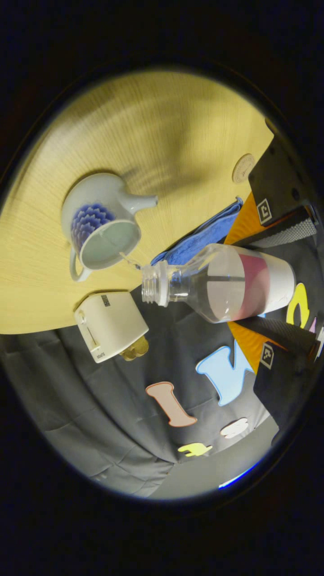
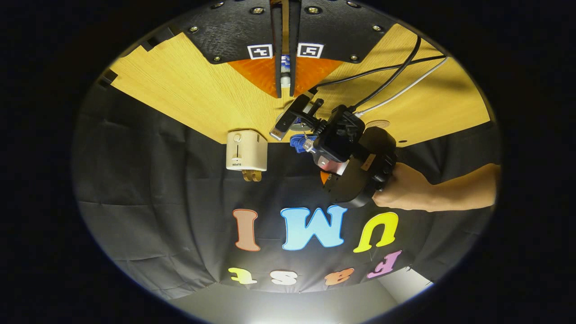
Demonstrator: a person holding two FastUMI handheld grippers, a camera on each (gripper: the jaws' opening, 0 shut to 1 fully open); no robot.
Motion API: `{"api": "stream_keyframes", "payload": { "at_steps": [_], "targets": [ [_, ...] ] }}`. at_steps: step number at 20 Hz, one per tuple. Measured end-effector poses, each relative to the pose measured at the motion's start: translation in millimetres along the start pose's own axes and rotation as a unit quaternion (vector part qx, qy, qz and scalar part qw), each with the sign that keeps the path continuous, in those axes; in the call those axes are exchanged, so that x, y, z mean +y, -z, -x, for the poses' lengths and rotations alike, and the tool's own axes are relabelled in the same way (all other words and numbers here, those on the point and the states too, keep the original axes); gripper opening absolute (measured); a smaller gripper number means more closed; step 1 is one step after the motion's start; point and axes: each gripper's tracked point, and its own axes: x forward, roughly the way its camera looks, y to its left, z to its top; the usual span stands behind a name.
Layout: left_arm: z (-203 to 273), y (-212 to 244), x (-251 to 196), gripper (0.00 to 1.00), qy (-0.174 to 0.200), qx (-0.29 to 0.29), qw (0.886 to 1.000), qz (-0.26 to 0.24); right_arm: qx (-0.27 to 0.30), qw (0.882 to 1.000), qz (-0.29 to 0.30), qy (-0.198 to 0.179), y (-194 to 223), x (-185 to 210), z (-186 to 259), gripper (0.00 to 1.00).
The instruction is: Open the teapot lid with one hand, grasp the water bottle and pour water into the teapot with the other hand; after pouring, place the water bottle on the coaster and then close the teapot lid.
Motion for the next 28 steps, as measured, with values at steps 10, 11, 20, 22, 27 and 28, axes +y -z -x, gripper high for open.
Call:
{"api": "stream_keyframes", "payload": {
  "at_steps": [10, 11, 20, 22, 27, 28],
  "targets": [
    [0, 4, 14, 0.87, -0.008, 0.0, 0.999, -0.043, -0.003, 1.0, 0.006, 0.004, -2, -4, 0, 0.06],
    [0, 4, 15, 0.87, -0.01, -0.001, 0.999, -0.046, -0.003, 1.0, 0.006, 0.003, -3, -4, -1, 0.06],
    [-2, -6, 5, 0.87, 0.0, -0.01, 0.999, -0.043, -0.001, 1.0, 0.008, 0.005, -3, -4, 0, 0.06],
    [-5, -13, -1, 0.87, 0.002, -0.014, 0.999, -0.044, -0.002, 1.0, 0.01, 0.008, -5, -6, 0, 0.06],
    [-5, -17, -9, 0.87, 0.012, -0.033, 0.999, 0.027, -0.004, 1.0, 0.008, 0.01, -6, -7, -1, 0.06],
    [-5, -18, -11, 0.87, 0.013, -0.038, 0.998, 0.045, -0.008, 1.0, 0.008, 0.011, -9, -8, -1, 0.06]
  ]
}}
